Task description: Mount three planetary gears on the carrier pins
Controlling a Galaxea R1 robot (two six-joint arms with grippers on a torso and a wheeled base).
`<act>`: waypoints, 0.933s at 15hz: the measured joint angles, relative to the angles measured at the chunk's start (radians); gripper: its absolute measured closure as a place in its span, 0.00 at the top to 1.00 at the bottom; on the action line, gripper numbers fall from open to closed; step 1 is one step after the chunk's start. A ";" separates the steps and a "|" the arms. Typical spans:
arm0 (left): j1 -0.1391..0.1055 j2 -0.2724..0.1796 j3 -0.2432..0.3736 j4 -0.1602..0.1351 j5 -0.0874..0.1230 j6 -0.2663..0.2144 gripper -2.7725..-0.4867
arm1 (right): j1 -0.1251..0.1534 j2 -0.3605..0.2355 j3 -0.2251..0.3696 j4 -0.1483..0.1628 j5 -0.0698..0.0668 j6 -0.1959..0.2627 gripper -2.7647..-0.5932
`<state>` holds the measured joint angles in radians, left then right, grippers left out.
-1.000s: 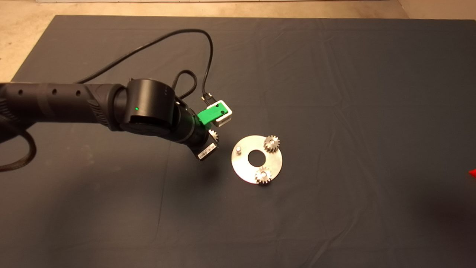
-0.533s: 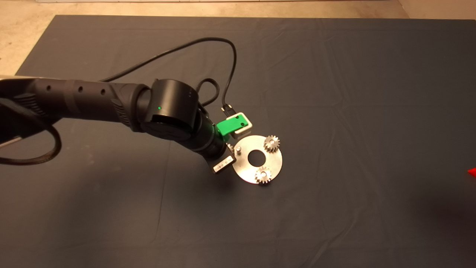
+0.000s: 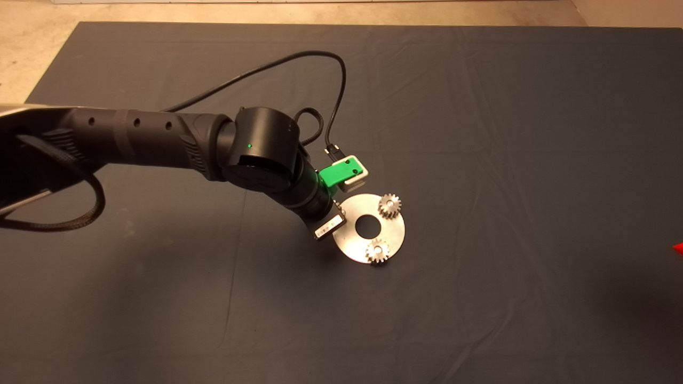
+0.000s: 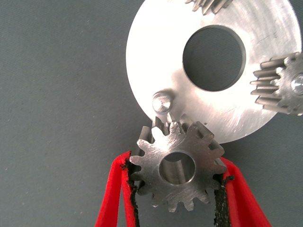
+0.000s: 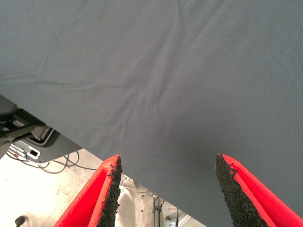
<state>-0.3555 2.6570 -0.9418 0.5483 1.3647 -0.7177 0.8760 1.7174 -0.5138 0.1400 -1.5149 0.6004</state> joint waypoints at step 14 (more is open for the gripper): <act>0.001 0.042 -0.057 0.001 -0.021 0.027 0.05 | 0.000 0.000 0.000 0.000 0.001 0.000 0.39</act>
<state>-0.3545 2.6987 -0.9985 0.5489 1.3436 -0.6909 0.8760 1.7179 -0.5141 0.1400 -1.5143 0.6004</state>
